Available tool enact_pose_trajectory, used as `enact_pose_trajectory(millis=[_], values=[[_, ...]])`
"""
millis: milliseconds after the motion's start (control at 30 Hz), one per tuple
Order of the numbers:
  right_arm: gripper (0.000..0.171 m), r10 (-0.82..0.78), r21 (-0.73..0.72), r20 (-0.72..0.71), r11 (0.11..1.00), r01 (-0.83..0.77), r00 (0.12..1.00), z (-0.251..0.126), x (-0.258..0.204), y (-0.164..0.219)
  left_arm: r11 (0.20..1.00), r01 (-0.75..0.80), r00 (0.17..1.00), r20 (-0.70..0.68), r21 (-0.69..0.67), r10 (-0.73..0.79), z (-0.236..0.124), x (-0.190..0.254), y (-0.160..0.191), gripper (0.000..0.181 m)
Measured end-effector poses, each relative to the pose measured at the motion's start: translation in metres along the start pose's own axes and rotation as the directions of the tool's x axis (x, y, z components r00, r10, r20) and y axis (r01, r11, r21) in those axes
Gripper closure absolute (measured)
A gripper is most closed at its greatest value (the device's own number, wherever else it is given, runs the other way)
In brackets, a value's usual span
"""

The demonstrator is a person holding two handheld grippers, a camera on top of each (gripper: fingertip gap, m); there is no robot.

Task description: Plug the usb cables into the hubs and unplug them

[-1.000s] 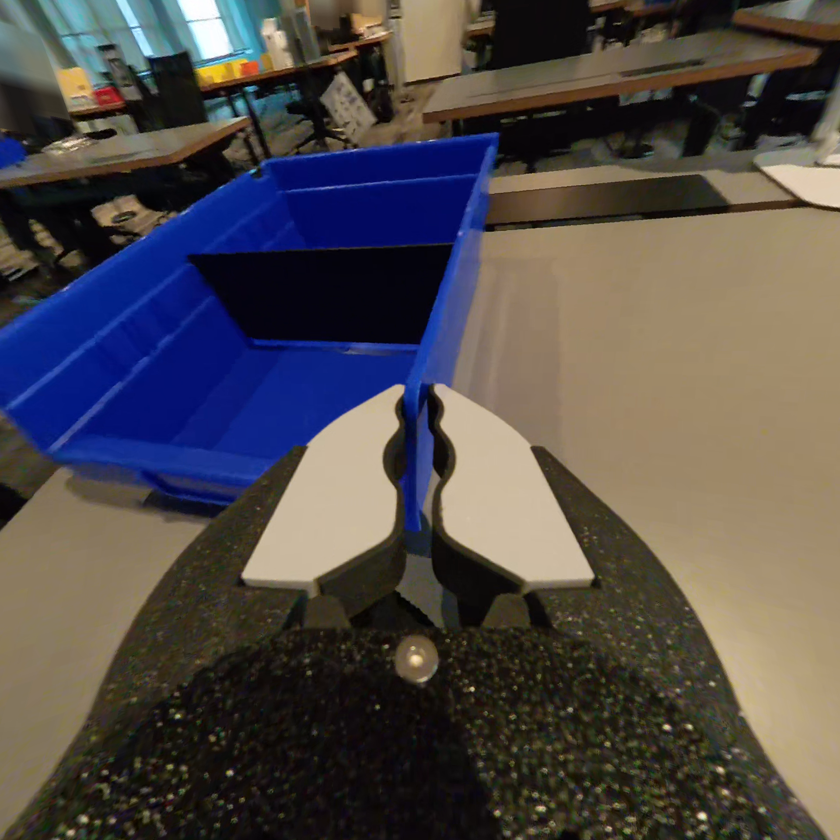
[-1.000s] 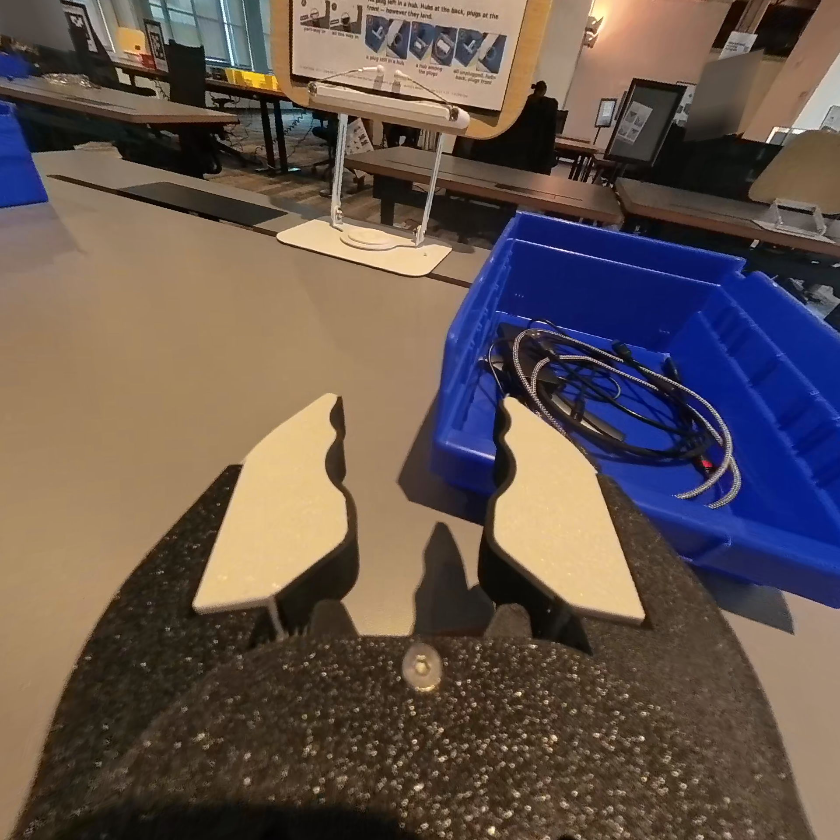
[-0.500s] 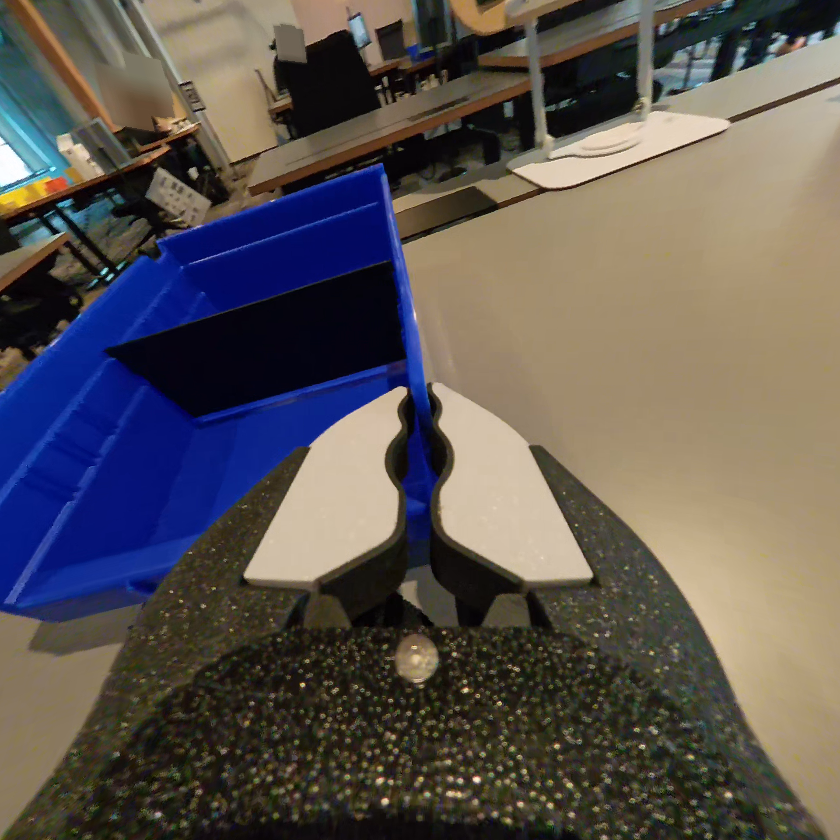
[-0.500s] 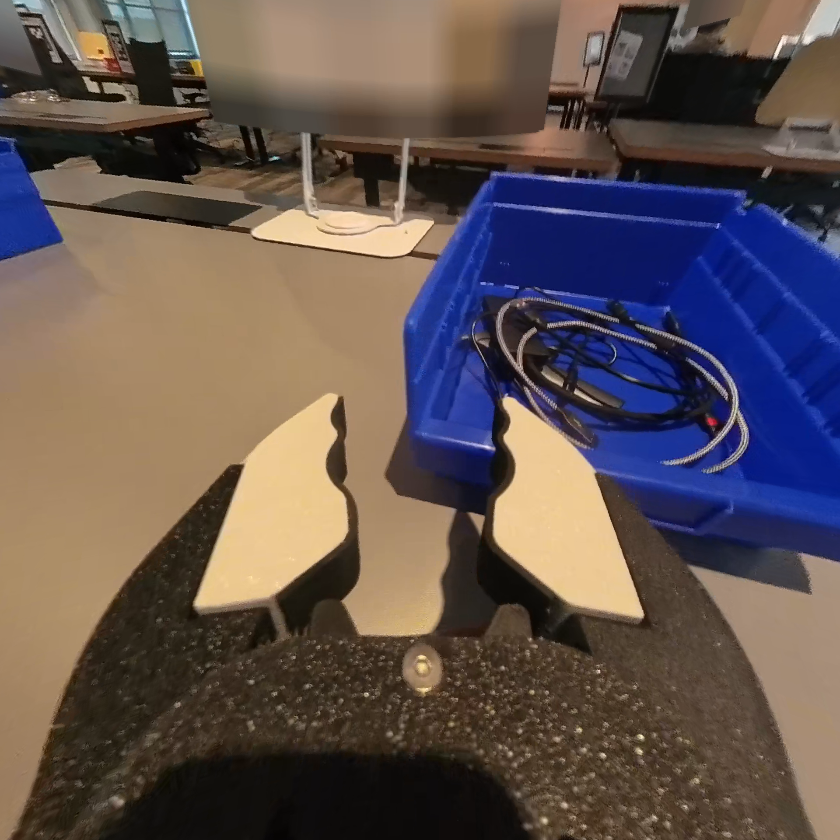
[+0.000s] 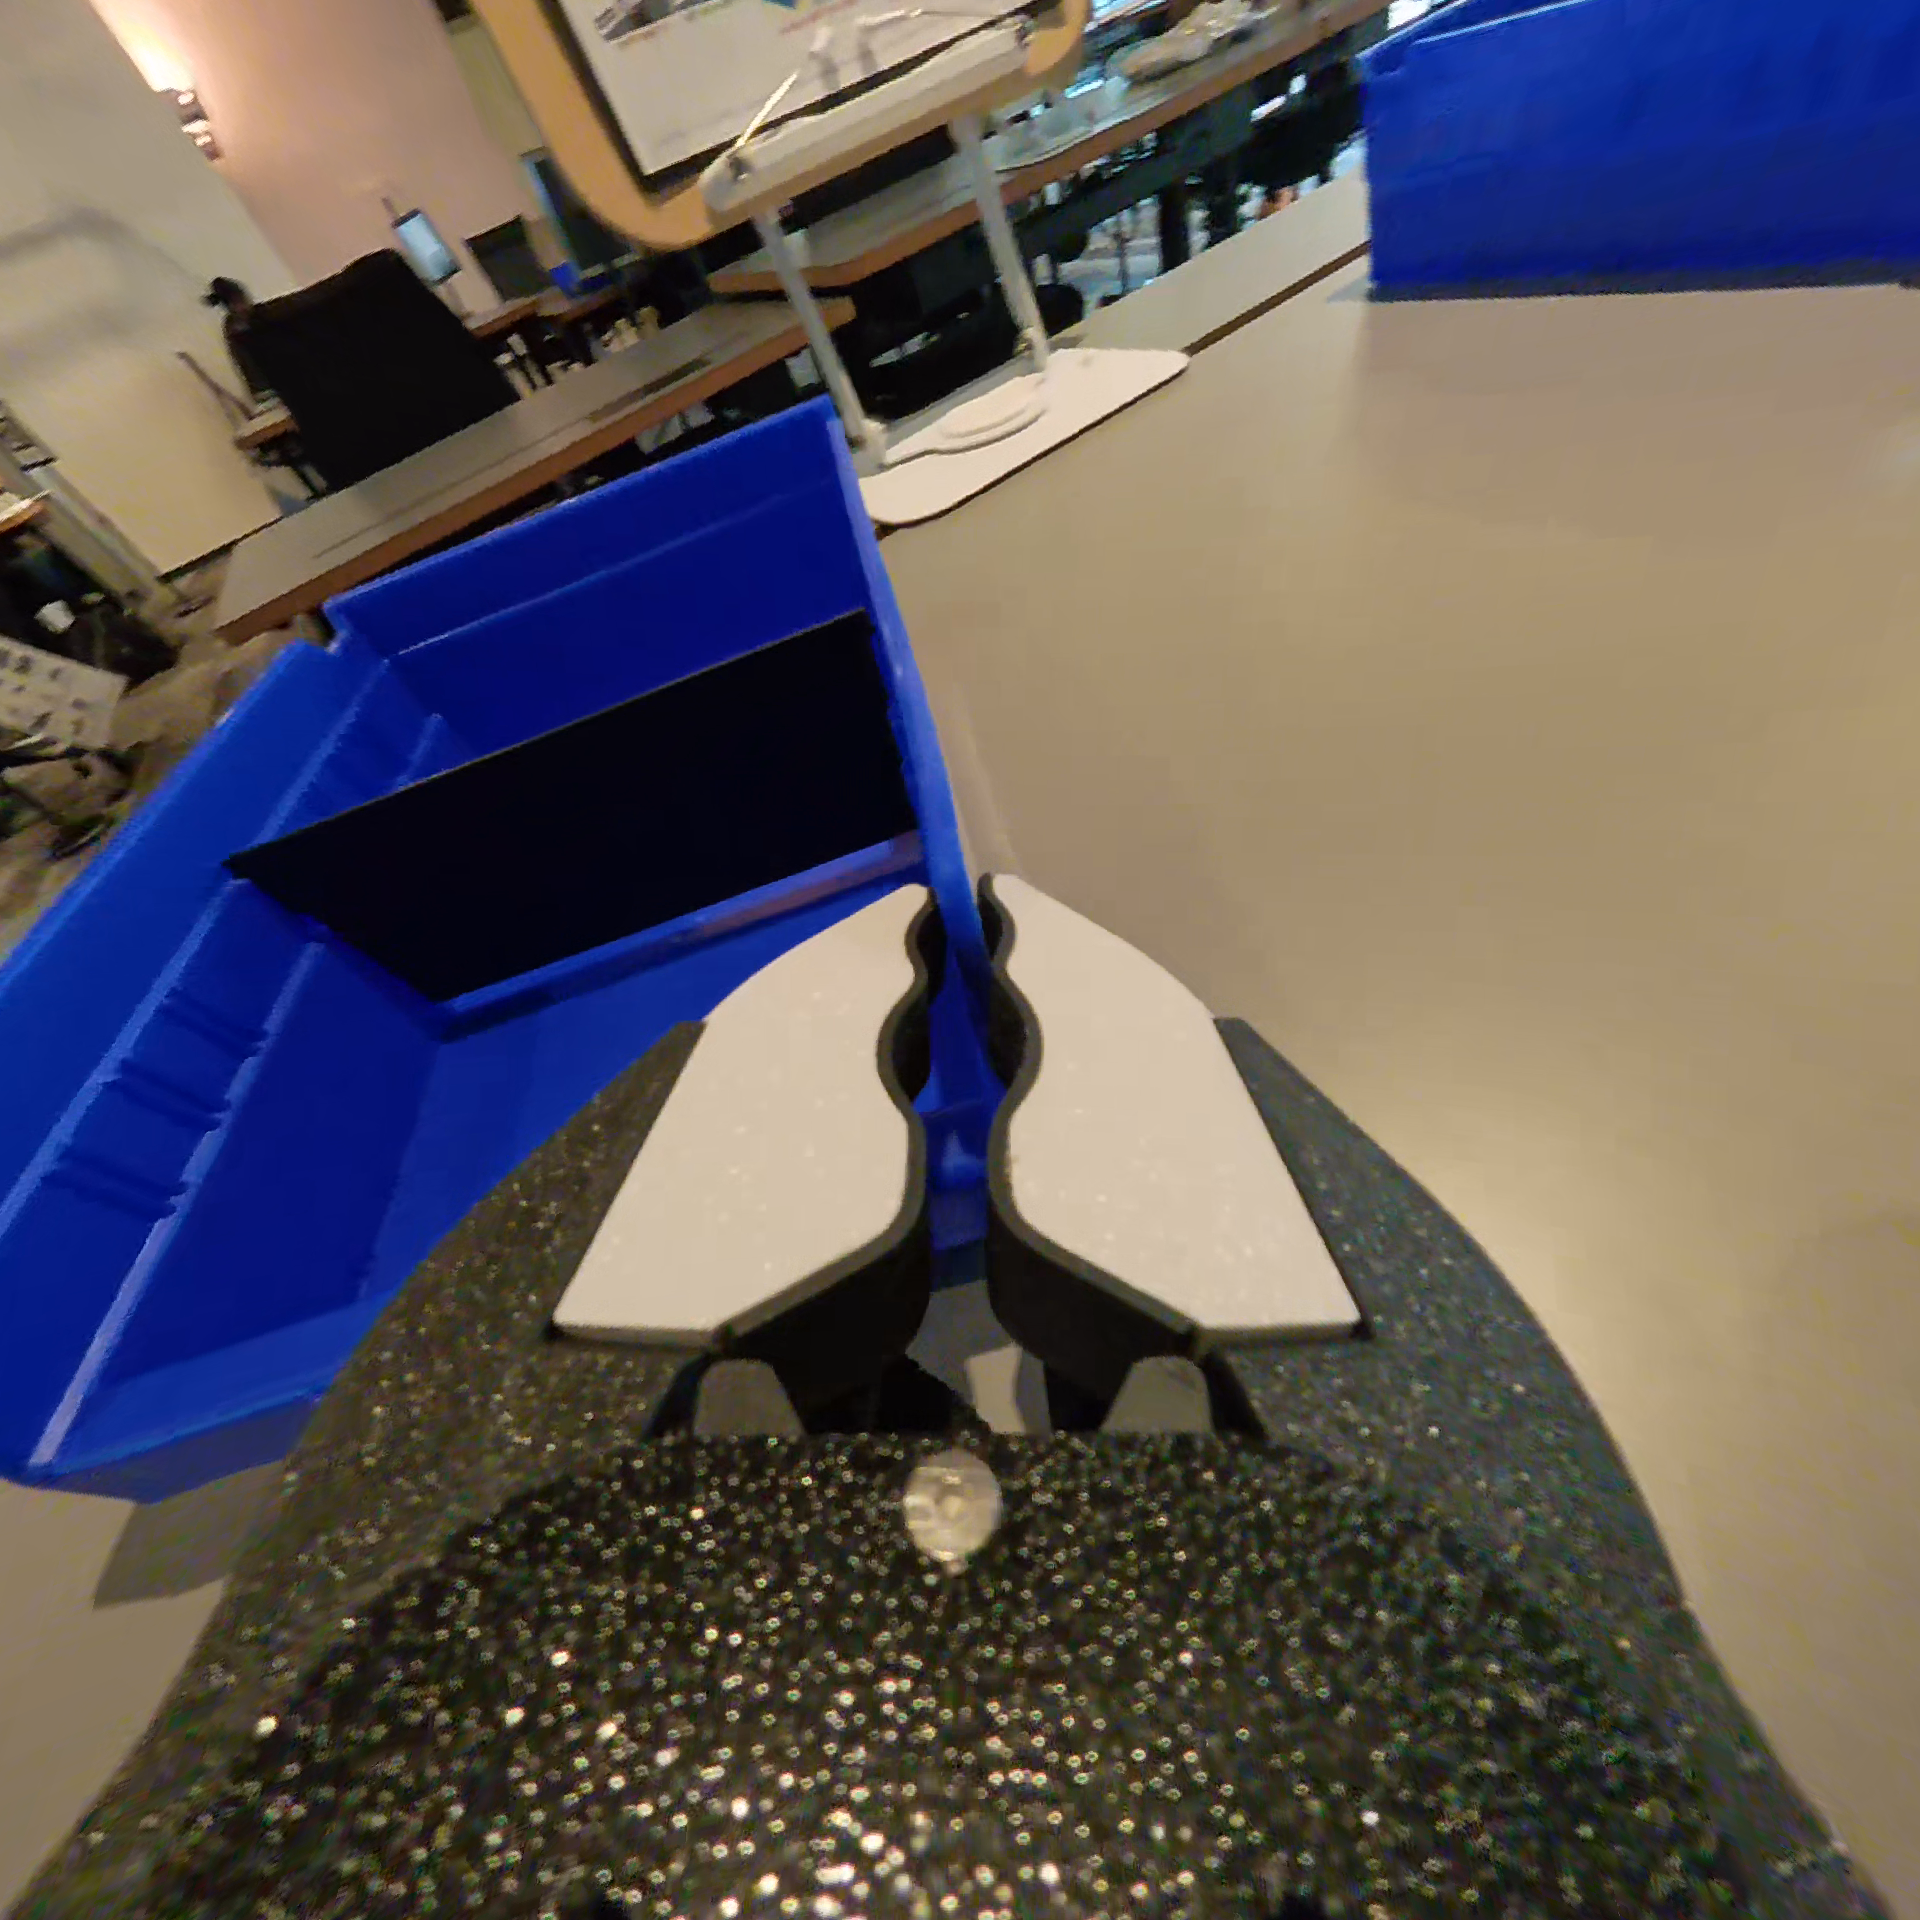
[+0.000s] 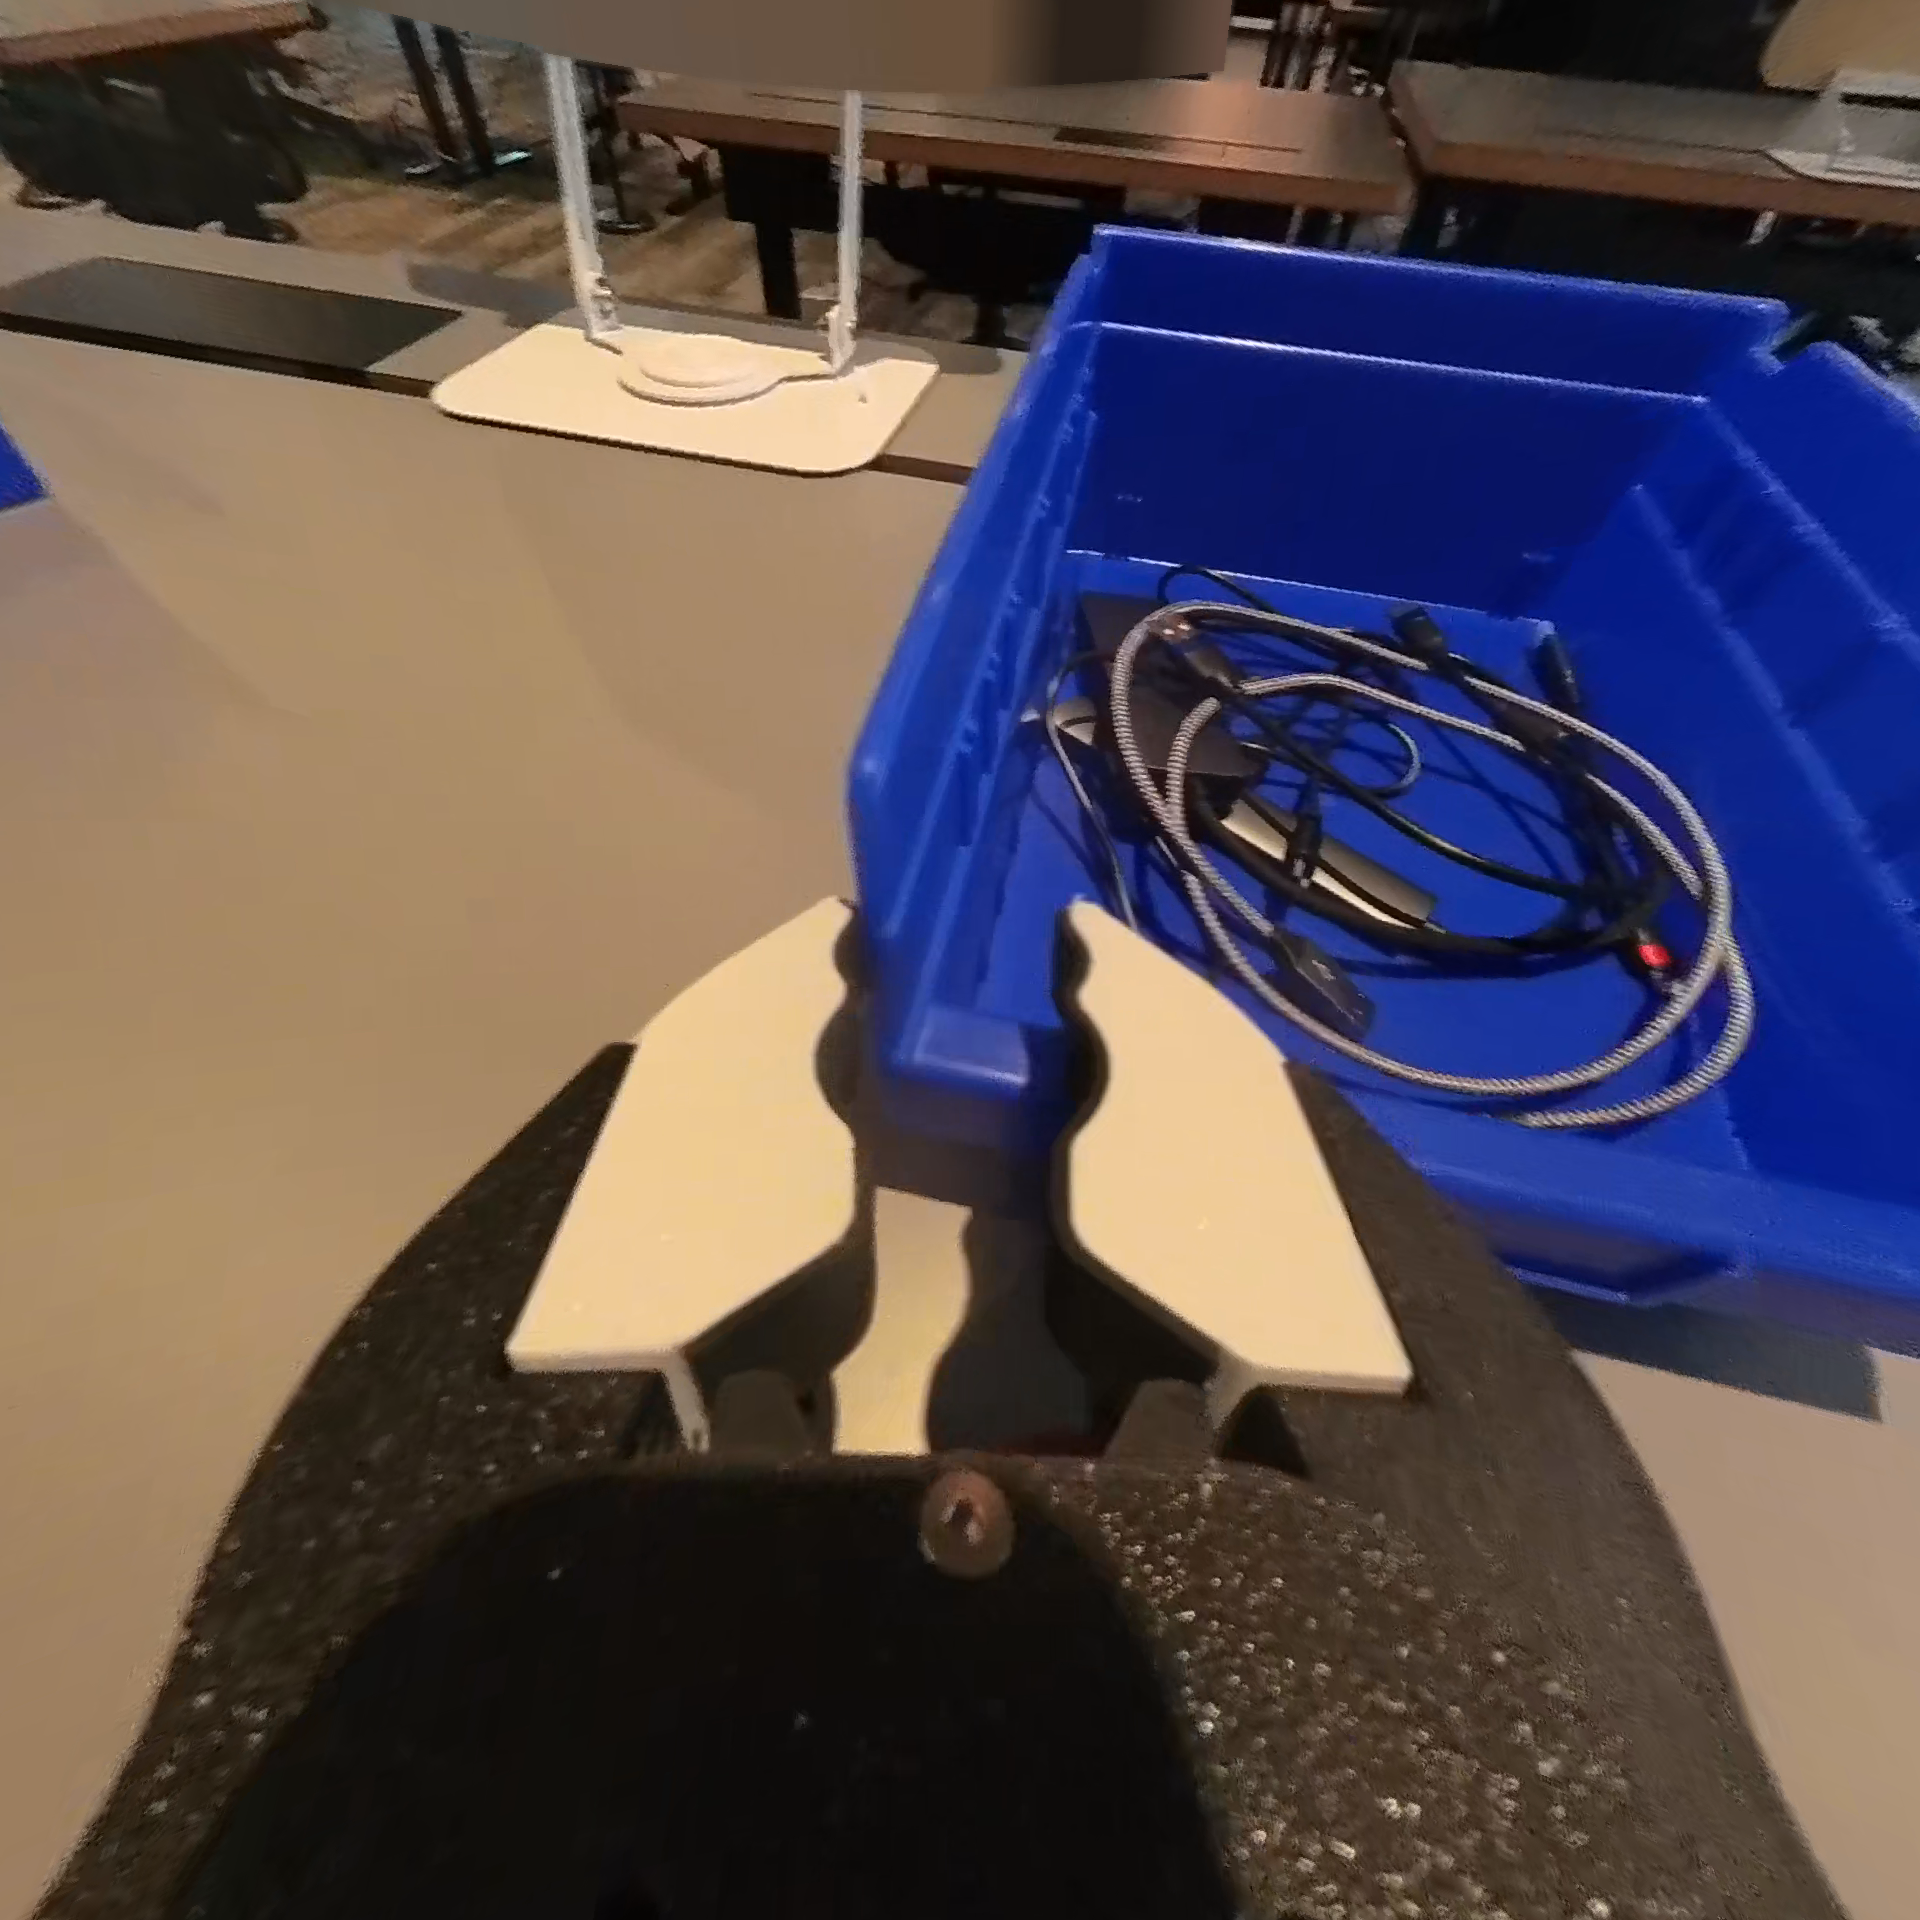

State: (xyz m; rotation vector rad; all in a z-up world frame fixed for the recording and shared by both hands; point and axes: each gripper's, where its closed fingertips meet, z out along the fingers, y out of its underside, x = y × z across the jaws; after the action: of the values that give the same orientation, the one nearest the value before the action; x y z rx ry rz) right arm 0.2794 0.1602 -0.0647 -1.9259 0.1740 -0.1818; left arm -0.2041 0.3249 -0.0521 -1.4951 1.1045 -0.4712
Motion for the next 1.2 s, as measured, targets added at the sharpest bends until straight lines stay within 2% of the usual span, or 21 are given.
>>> enact_pose_trajectory(millis=[33, 67, 100, 367, 700, 900, 1200], values=[[0.147, -0.009, 0.000, 0.020, 1.000, 0.009, 1.000, 0.000, -0.003, 0.000, 1.000, -0.008, 1.000, -0.027, 0.008, 0.008, 0.000, 0.005, -0.002, 0.176], [0.158, -0.019, 0.000, 0.028, 1.000, 0.019, 0.999, 0.000, -0.005, 0.000, 1.000, -0.013, 0.998, -0.055, 0.017, 0.014, 0.000, 0.010, -0.003, 0.175], [0.162, -0.027, -0.002, 0.014, 1.000, 0.027, 1.000, 0.000, -0.004, 0.001, 1.000, -0.017, 0.996, -0.084, 0.027, 0.019, 0.000, 0.015, -0.005, 0.175], [0.162, -0.023, -0.006, 0.070, 1.000, 0.024, 0.997, -0.001, -0.004, 0.001, 0.991, -0.059, 0.947, -0.308, 0.117, 0.093, -0.009, 0.057, -0.018, 0.177], [0.164, -0.089, 0.044, 0.128, 0.995, 0.084, 0.988, -0.014, -0.014, -0.003, 0.966, -0.069, 0.829, -0.525, 0.248, 0.193, -0.031, 0.103, -0.033, 0.177], [0.164, -0.142, 0.095, 0.233, 0.988, 0.123, 0.962, -0.023, -0.037, -0.005, 0.956, -0.060, 0.756, -0.612, 0.286, 0.230, -0.043, 0.122, -0.036, 0.177], [0.166, -0.254, 0.139, 0.443, 0.967, 0.214, 0.860, -0.032, -0.081, 0.001, 0.939, 0.003, 0.598, -0.753, 0.345, 0.275, -0.071, 0.149, -0.040, 0.176]])
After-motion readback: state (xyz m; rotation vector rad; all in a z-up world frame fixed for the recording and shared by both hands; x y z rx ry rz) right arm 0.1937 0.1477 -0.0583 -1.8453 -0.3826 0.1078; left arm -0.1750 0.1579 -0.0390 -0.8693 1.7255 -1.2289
